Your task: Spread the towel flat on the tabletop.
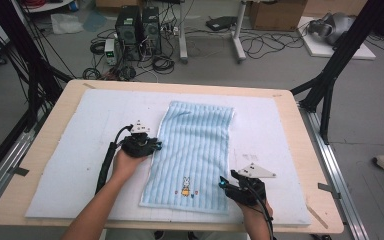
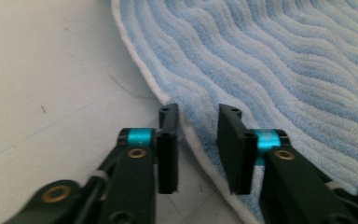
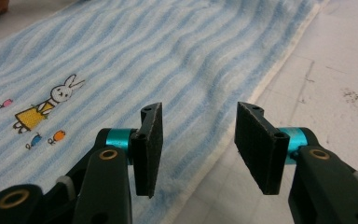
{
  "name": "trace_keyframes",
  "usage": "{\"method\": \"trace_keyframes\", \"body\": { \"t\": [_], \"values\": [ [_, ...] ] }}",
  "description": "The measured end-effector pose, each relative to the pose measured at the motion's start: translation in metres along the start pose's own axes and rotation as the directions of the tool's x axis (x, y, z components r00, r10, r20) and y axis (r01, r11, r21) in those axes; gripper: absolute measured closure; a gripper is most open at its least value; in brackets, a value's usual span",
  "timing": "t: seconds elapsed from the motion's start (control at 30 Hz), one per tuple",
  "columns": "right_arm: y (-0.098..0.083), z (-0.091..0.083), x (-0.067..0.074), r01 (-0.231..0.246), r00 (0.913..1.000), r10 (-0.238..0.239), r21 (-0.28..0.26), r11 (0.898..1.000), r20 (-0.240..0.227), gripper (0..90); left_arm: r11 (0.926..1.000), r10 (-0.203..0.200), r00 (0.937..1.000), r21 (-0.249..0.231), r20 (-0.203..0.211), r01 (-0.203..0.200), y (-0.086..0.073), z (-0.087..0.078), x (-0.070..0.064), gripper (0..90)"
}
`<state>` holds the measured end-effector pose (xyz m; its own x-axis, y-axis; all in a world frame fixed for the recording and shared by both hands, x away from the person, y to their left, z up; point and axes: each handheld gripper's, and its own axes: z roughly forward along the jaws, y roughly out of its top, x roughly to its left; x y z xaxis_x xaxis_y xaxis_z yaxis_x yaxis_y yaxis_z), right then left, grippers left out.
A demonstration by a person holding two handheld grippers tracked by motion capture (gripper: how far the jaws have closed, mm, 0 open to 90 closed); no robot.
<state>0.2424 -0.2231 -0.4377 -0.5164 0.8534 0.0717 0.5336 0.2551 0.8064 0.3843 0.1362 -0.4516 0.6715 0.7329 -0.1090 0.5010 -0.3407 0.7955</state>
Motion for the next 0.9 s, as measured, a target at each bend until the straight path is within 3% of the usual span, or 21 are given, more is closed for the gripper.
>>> {"method": "trace_keyframes", "body": {
  "t": [0.03, 0.13, 0.23, 0.37, 0.7, 0.77, 0.9],
  "values": [
    [0.000, 0.000, 0.001, 0.001, 1.0000, -0.001, -0.001, 1.000, 0.000, 51.5, 0.9999, 0.015, 0.9998, 0.006, 0.012, -0.015, 0.000, -0.001, 0.000, 86.2],
    [0.000, 0.001, 0.002, -0.002, 1.0000, 0.002, 0.003, 1.000, -0.003, 51.5, 0.9998, 0.016, 0.9997, 0.014, 0.021, -0.016, -0.002, -0.005, 0.002, 87.5],
    [0.000, 0.003, 0.000, -0.010, 1.0000, 0.010, 0.001, 1.000, -0.001, 51.6, 0.9995, -0.024, 0.9995, 0.020, 0.023, 0.023, -0.008, -0.017, 0.009, 87.8],
    [0.003, 0.008, 0.002, -0.025, 0.9997, 0.025, 0.005, 1.000, 0.000, 51.6, 0.9967, -0.080, 0.9964, -0.007, 0.026, 0.080, -0.020, -0.036, 0.019, 87.8],
    [0.013, 0.032, 0.016, -0.025, 0.9993, 0.026, 0.026, 0.999, -0.026, 51.6, 0.9959, -0.087, 0.9956, -0.022, 0.034, 0.088, -0.052, -0.076, 0.033, 87.7],
    [0.015, 0.039, 0.018, -0.023, 0.9997, 0.024, 0.041, 0.999, -0.009, 52.6, 0.9937, -0.097, 0.9943, -0.052, 0.044, 0.099, -0.056, -0.082, 0.035, 87.7],
    [0.016, 0.045, 0.021, -0.001, 1.0000, 0.000, 0.083, 0.997, 0.009, 61.7, 0.9933, -0.084, 0.9961, -0.076, 0.026, 0.086, -0.058, -0.085, 0.032, 83.9]
  ]
}}
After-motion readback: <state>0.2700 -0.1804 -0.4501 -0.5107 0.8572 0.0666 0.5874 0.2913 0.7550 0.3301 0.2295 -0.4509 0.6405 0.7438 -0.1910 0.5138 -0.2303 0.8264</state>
